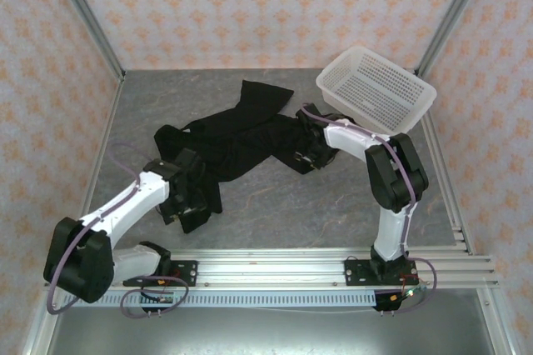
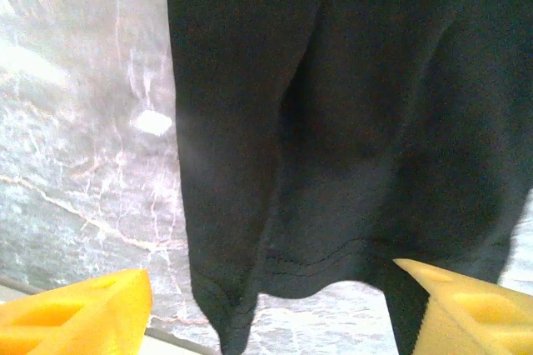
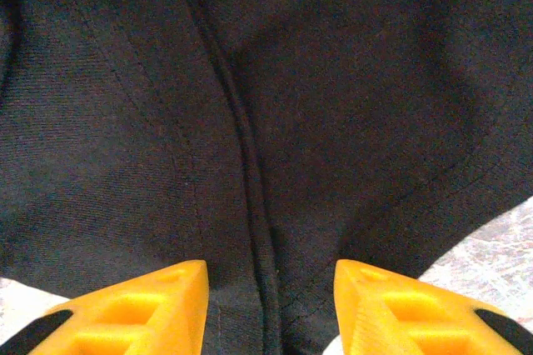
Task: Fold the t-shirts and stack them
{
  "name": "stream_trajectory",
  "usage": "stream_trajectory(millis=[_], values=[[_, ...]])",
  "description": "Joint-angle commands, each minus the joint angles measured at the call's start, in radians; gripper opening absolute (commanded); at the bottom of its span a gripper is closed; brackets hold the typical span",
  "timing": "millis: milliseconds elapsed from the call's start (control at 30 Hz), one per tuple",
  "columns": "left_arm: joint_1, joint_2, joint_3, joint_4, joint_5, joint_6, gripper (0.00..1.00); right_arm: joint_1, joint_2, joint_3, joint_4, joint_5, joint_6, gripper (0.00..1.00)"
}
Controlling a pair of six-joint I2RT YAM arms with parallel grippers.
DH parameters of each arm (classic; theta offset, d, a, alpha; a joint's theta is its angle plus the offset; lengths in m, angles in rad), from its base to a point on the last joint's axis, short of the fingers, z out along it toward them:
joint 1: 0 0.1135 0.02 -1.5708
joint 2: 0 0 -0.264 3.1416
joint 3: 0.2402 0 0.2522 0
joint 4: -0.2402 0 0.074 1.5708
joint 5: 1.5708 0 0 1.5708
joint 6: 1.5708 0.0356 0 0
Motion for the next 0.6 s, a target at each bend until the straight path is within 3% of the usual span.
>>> stream_trajectory(millis=[0,167,433,567], values=[[-0.032,0.045,-0.033,0.02,-0.013,-0.065,0.69,0.006,-0.013,0.032,-0.027,0.02,-0.014,0.44],[-0.075,0.072,-0.046,0.012,-0.059,-0.085,0.57,0.006,-0.014,0.034,-0.028,0.023,-0.015,0.44],[-0.078,0.05,-0.042,-0.018,-0.143,-0.099,0.08,0.005,-0.027,0.022,-0.034,0.05,-0.012,0.42],[-0.078,-0.036,0.039,-0.143,-0.271,-0.127,0.0,0.002,-0.087,0.004,-0.05,0.142,-0.003,0.39]])
